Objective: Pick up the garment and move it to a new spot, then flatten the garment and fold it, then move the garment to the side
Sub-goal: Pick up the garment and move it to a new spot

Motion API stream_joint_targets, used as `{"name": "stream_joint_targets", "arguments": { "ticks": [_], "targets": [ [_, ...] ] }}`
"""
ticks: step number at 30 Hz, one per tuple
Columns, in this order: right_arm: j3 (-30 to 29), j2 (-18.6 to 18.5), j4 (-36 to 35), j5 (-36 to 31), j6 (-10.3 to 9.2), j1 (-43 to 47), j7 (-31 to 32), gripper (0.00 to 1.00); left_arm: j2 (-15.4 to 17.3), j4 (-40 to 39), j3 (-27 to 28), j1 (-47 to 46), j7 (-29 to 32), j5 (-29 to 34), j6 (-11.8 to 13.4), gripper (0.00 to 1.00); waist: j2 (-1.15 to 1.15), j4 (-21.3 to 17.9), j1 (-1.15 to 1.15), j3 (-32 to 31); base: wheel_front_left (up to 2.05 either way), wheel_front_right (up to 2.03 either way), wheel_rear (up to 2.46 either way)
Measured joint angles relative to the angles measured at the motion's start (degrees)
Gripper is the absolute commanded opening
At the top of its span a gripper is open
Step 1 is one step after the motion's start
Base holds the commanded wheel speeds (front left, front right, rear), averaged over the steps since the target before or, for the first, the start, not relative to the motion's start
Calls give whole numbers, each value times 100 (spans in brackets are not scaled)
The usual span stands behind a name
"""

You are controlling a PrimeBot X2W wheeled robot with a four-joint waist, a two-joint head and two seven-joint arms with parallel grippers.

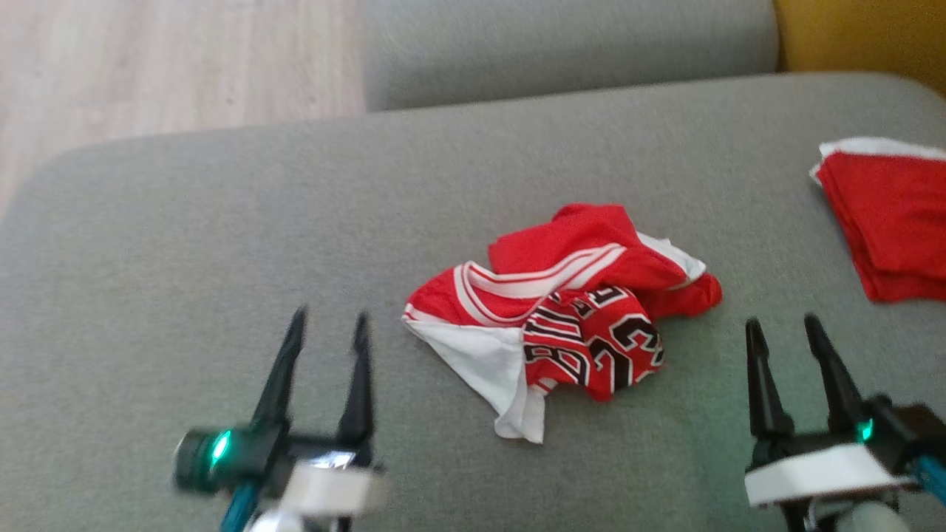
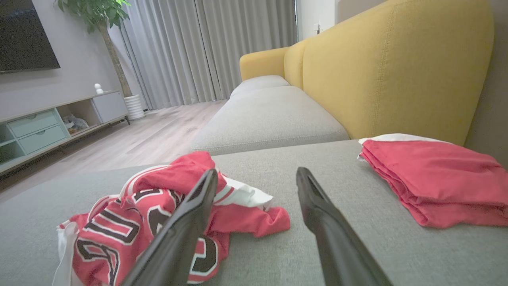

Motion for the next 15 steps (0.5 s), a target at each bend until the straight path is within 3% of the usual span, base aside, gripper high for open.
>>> {"name": "stream_joint_targets", "arguments": {
  "ticks": [6, 15],
  "targets": [
    [-24, 66, 1, -98, 0, 338, 0, 100, 112, -366, 567, 972, 0, 477, 140, 100, 0, 194, 0, -322, 0, 0, 0],
    [-40, 141, -105, -103, 0, 546, 0, 100, 18, -446, 732, 1246, 1, 627, 174, 100, 0, 267, 1, -484, 0, 0, 0]
  ]
}}
